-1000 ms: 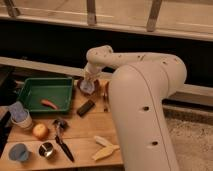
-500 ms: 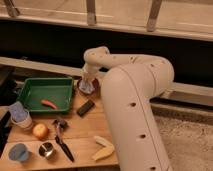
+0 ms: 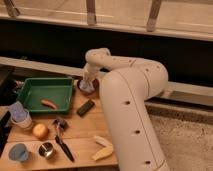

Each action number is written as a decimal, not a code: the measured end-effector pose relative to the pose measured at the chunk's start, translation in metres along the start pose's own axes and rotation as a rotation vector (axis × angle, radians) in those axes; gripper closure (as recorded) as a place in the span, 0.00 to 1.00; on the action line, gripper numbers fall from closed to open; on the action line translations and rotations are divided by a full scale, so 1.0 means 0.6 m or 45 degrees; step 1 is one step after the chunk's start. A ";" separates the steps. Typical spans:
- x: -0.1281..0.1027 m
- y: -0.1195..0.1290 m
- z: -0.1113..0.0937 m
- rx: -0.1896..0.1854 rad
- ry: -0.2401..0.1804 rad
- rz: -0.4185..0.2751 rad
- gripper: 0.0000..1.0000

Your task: Wipe purple bowl with towel

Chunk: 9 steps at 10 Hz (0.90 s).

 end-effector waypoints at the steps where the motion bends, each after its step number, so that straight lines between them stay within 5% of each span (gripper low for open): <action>1: -0.004 0.000 0.008 -0.017 -0.003 0.013 1.00; 6: 0.021 -0.011 0.033 -0.051 0.039 0.058 1.00; 9: -0.003 -0.026 0.033 -0.049 0.006 0.114 1.00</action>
